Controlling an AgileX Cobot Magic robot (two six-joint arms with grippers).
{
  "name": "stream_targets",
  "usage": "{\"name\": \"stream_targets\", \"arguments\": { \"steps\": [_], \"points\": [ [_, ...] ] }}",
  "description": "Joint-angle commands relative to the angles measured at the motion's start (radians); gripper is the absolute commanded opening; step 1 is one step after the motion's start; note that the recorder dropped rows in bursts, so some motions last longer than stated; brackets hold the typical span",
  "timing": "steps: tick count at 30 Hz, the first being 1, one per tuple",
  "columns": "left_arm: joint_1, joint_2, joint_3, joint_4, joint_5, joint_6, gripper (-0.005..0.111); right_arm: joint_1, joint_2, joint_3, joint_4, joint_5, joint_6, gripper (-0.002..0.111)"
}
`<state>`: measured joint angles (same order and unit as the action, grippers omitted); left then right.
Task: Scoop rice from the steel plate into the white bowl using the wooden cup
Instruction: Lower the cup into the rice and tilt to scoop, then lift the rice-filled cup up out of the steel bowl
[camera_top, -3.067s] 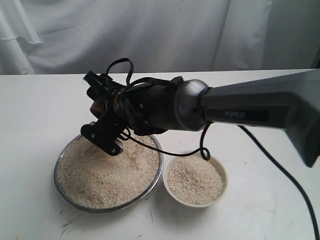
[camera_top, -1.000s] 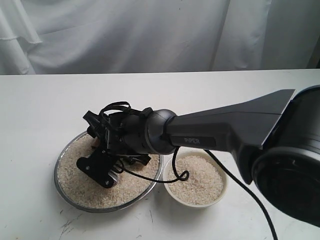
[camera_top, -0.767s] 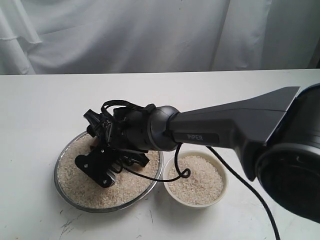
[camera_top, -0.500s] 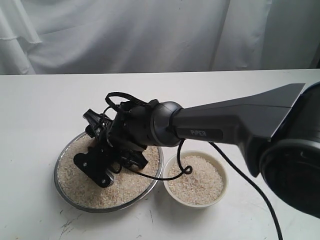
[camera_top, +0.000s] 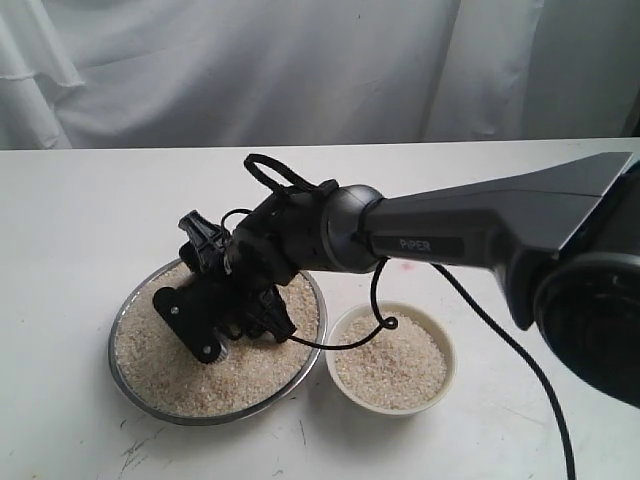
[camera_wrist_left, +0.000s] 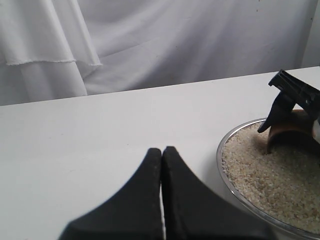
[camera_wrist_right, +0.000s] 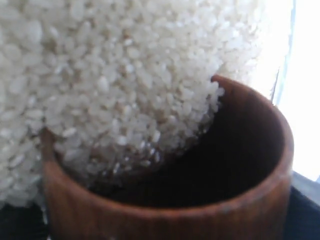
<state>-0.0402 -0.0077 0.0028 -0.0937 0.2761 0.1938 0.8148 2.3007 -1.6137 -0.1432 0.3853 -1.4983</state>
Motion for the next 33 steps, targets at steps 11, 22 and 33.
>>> {"name": "stream_targets", "arguments": {
  "steps": [11, 22, 33],
  "points": [
    [-0.007, 0.008, -0.003, -0.001, -0.01, -0.004, 0.0, -0.048, -0.008, 0.012, 0.39, 0.107, -0.192, 0.0],
    [-0.007, 0.008, -0.003, -0.001, -0.01, -0.002, 0.0, -0.147, -0.067, 0.012, 0.802, 0.113, -0.346, 0.0],
    [-0.007, 0.008, -0.003, -0.001, -0.01, -0.002, 0.0, -0.247, -0.152, 0.012, 1.082, 0.272, -0.378, 0.0]
  ]
}}
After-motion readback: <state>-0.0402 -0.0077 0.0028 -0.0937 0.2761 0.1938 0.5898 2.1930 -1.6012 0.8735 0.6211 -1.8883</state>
